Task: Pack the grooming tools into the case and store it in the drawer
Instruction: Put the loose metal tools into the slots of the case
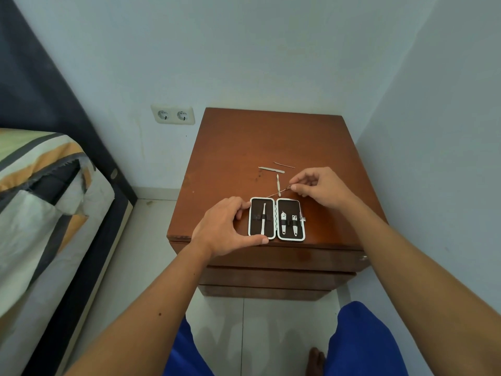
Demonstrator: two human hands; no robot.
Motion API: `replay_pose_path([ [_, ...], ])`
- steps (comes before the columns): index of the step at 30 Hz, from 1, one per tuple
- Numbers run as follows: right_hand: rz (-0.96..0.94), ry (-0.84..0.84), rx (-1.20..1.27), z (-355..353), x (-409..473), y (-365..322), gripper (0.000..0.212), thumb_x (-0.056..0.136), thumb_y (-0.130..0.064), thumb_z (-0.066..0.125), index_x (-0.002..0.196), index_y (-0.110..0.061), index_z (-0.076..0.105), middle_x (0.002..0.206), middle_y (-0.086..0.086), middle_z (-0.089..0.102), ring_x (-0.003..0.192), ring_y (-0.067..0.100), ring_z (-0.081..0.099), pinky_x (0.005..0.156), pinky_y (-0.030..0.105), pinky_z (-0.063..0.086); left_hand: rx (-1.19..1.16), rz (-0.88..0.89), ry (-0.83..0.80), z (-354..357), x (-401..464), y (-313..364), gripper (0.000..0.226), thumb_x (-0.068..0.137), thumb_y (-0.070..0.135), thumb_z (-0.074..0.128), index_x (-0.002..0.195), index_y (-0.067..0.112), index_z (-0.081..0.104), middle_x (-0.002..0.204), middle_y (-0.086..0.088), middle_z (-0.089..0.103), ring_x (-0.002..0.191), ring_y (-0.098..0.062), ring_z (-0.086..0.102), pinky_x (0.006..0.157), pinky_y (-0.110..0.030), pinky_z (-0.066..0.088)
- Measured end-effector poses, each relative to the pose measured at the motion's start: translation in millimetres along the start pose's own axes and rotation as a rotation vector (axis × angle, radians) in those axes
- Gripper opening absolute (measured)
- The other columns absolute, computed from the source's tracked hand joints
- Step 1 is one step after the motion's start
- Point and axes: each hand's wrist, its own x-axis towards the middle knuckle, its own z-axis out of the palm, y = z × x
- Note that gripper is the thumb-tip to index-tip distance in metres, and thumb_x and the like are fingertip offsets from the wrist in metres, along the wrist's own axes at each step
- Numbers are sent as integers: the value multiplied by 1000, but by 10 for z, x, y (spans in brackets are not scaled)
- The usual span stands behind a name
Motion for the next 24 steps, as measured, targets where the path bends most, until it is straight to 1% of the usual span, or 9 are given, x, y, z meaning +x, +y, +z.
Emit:
replay_pose_path([
  [3, 24, 28, 61, 31, -57, 15, 13, 88, -24, 83, 101, -20, 82, 87, 0, 81, 75, 10, 73, 79, 22, 59, -2, -4, 0, 0, -3, -1, 76, 62, 85, 80, 114, 36, 57, 94, 19, 56, 90, -5, 56, 71, -23, 46],
  [6, 58, 85, 127, 77, -76, 14, 14, 87, -30, 84, 97, -21, 83, 87, -2, 82, 74, 10, 74, 79, 21, 61, -1, -1, 0, 8, -1, -10, 77, 62, 85, 80, 115, 34, 57, 95, 19, 56, 90, -5, 56, 71, -23, 46],
  [9, 97, 134, 190, 125, -54, 14, 14, 85, -19, 87, 97, -14, 82, 87, 4, 82, 73, 13, 73, 79, 26, 62, 0, -6, -4, 15, 7, -15, 76, 62, 87, 78, 114, 36, 57, 96, 18, 58, 91, -5, 57, 73, -25, 50],
  [12, 178, 170, 362, 158, -36, 23, 25, 85, -5, 85, 108, -3, 76, 92, 14, 82, 74, 19, 74, 81, 31, 63, -6, -9, -5, 14, 4, -14, 73, 62, 88, 78, 110, 38, 55, 96, 18, 59, 91, -5, 58, 73, -26, 51],
  [15, 211, 212, 472, 149, -21, 39, 16, 87, -4, 82, 103, -5, 78, 95, 16, 81, 85, 25, 75, 85, 32, 63, -11, -13, -7, 18, -3, -13, 69, 62, 86, 79, 103, 38, 53, 96, 19, 59, 92, -5, 58, 71, -24, 50],
  [18, 193, 240, 493, 75, -33, 9, 13, 90, 0, 77, 102, -5, 78, 97, 18, 80, 83, 22, 74, 78, 26, 64, -10, -12, -4, 22, -10, -13, 69, 62, 86, 79, 104, 37, 54, 96, 19, 59, 92, -6, 58, 72, -25, 51],
  [20, 159, 245, 489, 8, -56, -38, 15, 91, 3, 75, 105, -1, 77, 95, 16, 79, 75, 19, 72, 74, 23, 63, -9, -8, -4, 18, -12, -15, 70, 63, 86, 79, 107, 37, 54, 96, 19, 58, 92, -5, 58, 72, -25, 50],
  [22, 131, 218, 458, -62, -86, -91, 18, 92, 4, 73, 110, 3, 75, 93, 16, 77, 66, 12, 69, 70, 21, 61, -10, -5, -3, 16, -13, -12, 70, 63, 85, 80, 108, 36, 55, 95, 19, 58, 92, -5, 57, 72, -25, 50],
  [24, 121, 153, 390, -127, -113, -112, 17, 93, 2, 73, 110, 1, 76, 92, 13, 78, 65, 10, 67, 71, 21, 61, -13, -5, -4, 18, -15, -12, 71, 64, 84, 80, 110, 36, 56, 96, 19, 58, 92, -5, 57, 72, -25, 50],
])
